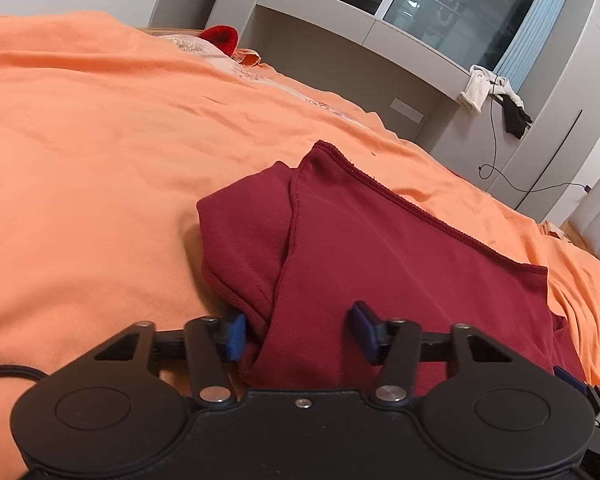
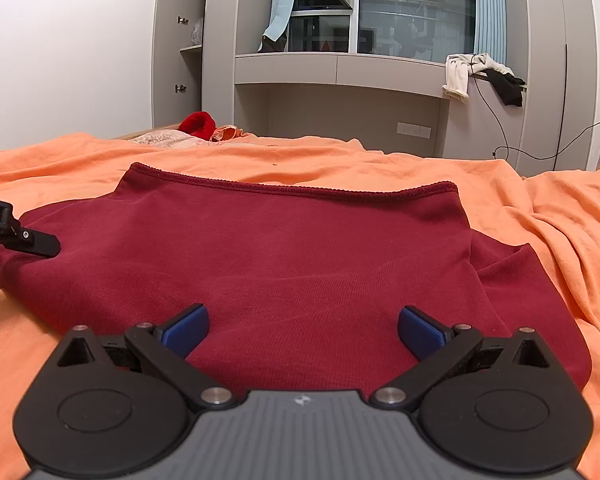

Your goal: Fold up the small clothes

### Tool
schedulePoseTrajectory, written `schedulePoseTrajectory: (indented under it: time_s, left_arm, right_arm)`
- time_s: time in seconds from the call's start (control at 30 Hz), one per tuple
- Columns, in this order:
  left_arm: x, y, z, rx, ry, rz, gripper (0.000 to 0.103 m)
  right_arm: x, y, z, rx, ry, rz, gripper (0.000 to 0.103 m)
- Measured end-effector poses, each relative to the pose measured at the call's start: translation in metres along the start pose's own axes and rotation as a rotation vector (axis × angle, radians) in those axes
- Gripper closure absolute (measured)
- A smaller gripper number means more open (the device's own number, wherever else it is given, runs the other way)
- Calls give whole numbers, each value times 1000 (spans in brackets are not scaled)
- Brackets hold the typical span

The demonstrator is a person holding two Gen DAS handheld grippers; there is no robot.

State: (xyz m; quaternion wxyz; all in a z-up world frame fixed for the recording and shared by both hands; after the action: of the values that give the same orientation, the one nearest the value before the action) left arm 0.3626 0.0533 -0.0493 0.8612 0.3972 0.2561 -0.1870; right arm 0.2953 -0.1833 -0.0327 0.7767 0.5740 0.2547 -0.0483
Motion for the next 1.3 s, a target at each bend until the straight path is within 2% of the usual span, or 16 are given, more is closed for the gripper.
schedulePoseTrajectory:
  time_s: [0.1, 0.57, 0.8, 0.93, 1.1, 1.3]
  left_arm:
    - [-1, 1, 0, -8, -5, 3, 61]
    - [-1, 0, 3, 35, 26, 26, 62]
    - [-4, 3, 6, 30, 31, 46, 82]
    - [-7, 9, 12, 30, 20, 59, 87]
    - [-16, 20, 38, 97, -13, 112, 88]
    - [-24, 29, 93, 211, -73, 182, 89]
  right_arm:
    - [0, 0, 1, -4, -3, 0, 0]
    - [0, -1, 1, -7, -5, 1, 0]
    - [0, -1, 1, -7, -5, 1, 0]
    - [0, -1, 1, -7, -4, 1, 0]
    - [-3, 0, 2, 3, 1, 0, 0]
    - [-13, 9, 14, -5, 38, -16, 0]
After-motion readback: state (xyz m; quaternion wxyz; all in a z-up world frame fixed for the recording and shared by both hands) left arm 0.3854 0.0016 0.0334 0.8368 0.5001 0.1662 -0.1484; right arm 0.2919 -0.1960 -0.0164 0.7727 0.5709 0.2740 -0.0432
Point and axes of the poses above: each gripper's, at about its wrist camera, not at the fingertips, and x roughly the way its jaws point, z to its right, y to its top, the point moved 10 cm from there along x, roughly the way its jaws point, and after that the axes turned 15 degrees about -x, right-handed, at the moved point
